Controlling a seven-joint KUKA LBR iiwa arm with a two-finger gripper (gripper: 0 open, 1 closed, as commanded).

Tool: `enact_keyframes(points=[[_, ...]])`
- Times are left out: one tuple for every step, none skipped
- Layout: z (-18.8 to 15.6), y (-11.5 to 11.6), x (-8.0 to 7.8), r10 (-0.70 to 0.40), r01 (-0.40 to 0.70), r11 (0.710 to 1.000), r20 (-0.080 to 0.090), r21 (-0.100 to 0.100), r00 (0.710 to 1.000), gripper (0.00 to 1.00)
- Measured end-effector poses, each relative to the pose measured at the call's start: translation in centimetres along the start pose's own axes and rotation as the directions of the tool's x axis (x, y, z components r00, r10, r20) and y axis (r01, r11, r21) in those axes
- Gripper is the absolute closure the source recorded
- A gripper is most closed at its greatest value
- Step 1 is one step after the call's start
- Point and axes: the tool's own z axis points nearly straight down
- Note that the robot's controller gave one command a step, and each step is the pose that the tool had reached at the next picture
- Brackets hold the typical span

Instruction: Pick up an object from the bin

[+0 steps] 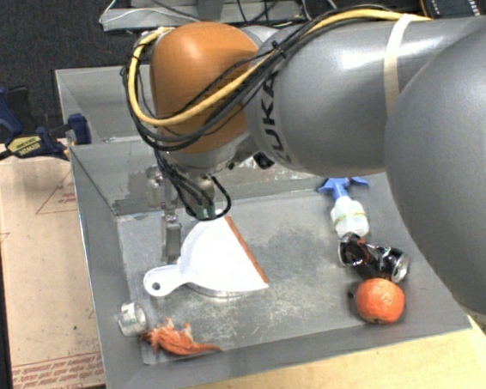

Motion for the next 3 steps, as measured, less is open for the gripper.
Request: enact_keyframes(points=[[-0.5,-0.2,-0.2,0.005,-0.005,1.000,0.007,-0.001,1.000,0.00],[10.9,-5.3,1.4,-0.237,0.237,0.972,0.008,0.000,0.972,0.00],[9.9,-5.2,2.2,-0.280,0.280,0.960,0.014,-0.001,0.960,0.00]])
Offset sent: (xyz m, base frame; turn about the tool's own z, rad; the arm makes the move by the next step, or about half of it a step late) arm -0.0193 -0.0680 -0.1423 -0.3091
